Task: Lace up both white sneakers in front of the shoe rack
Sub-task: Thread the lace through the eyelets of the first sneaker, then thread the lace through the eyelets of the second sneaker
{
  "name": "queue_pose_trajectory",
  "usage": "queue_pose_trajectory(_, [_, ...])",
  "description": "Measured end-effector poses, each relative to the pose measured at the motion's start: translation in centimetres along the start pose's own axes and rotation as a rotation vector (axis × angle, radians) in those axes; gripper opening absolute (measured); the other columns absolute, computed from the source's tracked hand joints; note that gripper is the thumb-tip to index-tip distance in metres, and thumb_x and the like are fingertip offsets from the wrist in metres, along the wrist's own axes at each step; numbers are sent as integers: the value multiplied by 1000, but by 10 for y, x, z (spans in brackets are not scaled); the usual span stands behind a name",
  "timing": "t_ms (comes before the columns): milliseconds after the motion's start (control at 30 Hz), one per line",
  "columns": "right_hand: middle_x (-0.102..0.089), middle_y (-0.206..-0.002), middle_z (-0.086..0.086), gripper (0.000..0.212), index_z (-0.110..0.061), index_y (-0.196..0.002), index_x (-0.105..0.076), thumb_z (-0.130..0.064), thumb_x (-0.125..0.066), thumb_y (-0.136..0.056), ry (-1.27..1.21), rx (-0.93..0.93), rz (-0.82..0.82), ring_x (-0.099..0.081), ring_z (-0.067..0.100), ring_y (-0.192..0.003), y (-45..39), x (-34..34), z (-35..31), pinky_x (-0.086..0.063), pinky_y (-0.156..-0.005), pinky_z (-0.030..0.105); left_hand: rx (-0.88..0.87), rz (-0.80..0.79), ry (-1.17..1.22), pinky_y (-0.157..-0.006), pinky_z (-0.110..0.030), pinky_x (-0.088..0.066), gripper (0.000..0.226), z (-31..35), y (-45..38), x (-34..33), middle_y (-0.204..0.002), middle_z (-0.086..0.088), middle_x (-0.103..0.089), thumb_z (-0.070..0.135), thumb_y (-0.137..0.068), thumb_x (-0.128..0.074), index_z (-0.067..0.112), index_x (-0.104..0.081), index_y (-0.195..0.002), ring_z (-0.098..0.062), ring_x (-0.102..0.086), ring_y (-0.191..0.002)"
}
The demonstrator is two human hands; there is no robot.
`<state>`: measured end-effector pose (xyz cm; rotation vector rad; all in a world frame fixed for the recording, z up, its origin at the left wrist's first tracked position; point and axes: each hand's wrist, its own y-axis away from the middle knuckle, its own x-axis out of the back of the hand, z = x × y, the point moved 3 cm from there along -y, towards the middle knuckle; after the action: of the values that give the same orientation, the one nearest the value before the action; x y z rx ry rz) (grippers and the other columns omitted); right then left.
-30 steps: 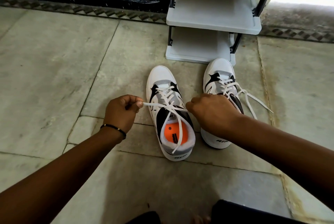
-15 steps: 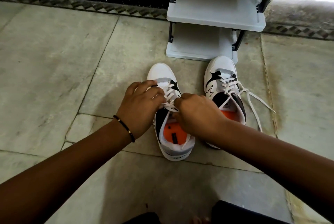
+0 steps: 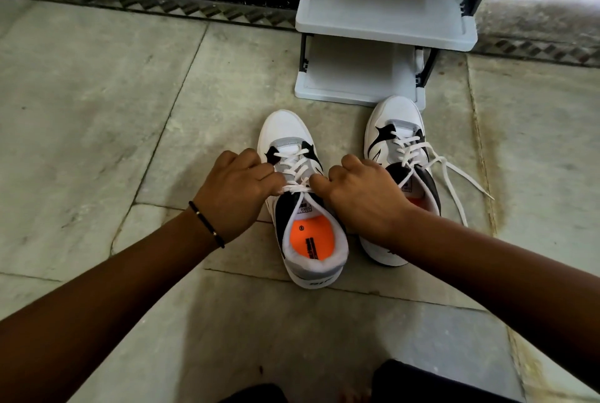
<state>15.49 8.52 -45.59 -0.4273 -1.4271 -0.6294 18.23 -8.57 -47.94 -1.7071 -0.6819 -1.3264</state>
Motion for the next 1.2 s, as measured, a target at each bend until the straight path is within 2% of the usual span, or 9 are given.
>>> queue_pose_trajectory(200, [-62, -99, 11, 29, -15, -121, -42, -17, -43, -92, -103, -27, -8, -53, 33, -97, -5, 3, 6, -35, -62, 34, 77, -92, 81, -61, -33, -36, 20, 3, -4, -1, -65, 0, -63, 16, -75, -39, 20, -58, -75, -24, -50, -71])
queue_pose_trajectory(400, [-61, -95, 11, 33, -9, -105, -47, -39, -45, -93, -474, -144, -147, -57, 27, -84, 3, 3, 14, -34, -62, 31, 737, -297, 721, -71, -33, -49, 65, 9, 20, 0, -100, 3, -57, 68, -71, -51, 15, -51, -109, -15, -58, -87])
queue_pose_trajectory(633, [-57, -111, 14, 36, -8, -119, -46, -18, -54, -85, -789, -368, -191, -57, 31, -101, 21, -10, -8, -47, -78, 33, 964, -281, 1082, -83, -48, -55, 83, 18, 17, -3, -109, -1, -57, 33, -64, -81, 25, -32, -130, -20, -60, -103])
queue_pose_trajectory(700, [-53, -121, 14, 47, -10, -128, -40, -15, -57, -84, -940, -447, -186, -54, 30, -109, 21, -13, -8, -43, -83, 31, 946, -174, 1025, -84, -44, -55, 78, 14, 14, -3, -116, -2, -58, 30, -66, -80, 24, -35, -129, -20, -60, -105])
queue_pose_trajectory(867, [-48, -131, 15, 53, -10, -132, -34, -15, -59, -86, -1080, -565, -187, -50, 30, -116, 12, -15, -16, -45, -91, 37, 797, -57, 810, -59, 1, -41, 52, 14, 3, 5, -115, 8, -52, 23, -78, -69, 18, -44, -123, -8, -60, -78])
queue_pose_trajectory(967, [-51, -130, 10, 48, -13, -131, -40, -23, -60, -87, -1017, -461, -295, -53, 24, -112, 14, 4, 3, -43, -86, 30, 805, -69, 806, -61, -1, -41, 49, 15, 3, 3, -118, 10, -51, 26, -80, -67, 17, -44, -122, -3, -59, -74])
queue_pose_trajectory(1033, [-58, -124, 6, 40, -17, -126, -51, -28, -59, -88, -971, -408, -242, -56, 19, -107, 17, 27, 32, -44, -87, 29, 795, -65, 790, -74, -14, -46, 48, 15, -2, 5, -126, 1, -54, 29, -82, -63, 15, -44, -124, -15, -62, -92])
queue_pose_trajectory(1100, [-69, -100, 6, 20, -16, -102, -66, -28, -60, -87, -899, -455, -83, -62, 17, -88, 22, 44, 70, -48, -77, 29, 736, -69, 689, -88, -26, -43, 47, 14, -16, 9, -128, -8, -53, 30, -84, -60, 13, -44, -125, -23, -54, -110])
queue_pose_trajectory(1200, [-69, -76, 10, 23, -9, -73, -68, -28, -63, -85, -765, -615, -122, -63, 21, -68, 35, 42, 117, -51, -68, 30, 584, -71, 567, -89, -16, -29, 38, 18, -53, 19, -125, -10, -54, 24, -87, -58, 9, -49, -121, -22, -49, -114])
